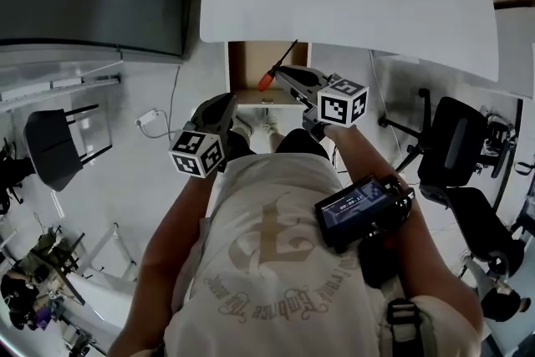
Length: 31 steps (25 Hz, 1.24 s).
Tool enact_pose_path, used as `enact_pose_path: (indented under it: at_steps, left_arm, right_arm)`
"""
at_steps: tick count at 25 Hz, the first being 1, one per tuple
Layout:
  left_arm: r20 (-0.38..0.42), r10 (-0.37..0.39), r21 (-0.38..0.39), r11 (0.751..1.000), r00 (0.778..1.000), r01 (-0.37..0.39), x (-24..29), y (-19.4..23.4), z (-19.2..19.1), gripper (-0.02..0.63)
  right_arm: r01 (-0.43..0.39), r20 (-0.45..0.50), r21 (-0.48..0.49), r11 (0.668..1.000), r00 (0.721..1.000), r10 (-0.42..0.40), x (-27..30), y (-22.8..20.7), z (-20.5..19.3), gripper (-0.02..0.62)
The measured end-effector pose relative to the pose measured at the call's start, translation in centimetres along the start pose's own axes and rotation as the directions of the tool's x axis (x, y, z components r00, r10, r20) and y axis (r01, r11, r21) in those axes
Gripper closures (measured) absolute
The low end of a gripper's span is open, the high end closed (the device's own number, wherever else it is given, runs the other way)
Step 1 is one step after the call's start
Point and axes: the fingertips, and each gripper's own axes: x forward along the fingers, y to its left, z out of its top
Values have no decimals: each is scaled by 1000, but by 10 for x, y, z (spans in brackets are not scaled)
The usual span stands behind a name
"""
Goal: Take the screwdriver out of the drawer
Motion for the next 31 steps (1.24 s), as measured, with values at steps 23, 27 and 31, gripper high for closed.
enact_pose_path:
  at_steps: [23, 27, 31]
  left_arm:
    - [29, -37, 63, 997, 999, 35, 5, -20, 38, 584]
    - [28, -35, 62, 998, 999, 33, 4, -18, 39, 584]
    - [30, -31, 57, 998, 999, 29, 4, -12, 42, 584]
  right_arm:
    - [20, 84, -44, 999, 996, -16, -36, 16, 31, 548]
    - [21, 75, -40, 999, 997, -18, -34, 15, 28, 548]
    - [17, 64, -39, 999, 998, -15, -29, 14, 29, 548]
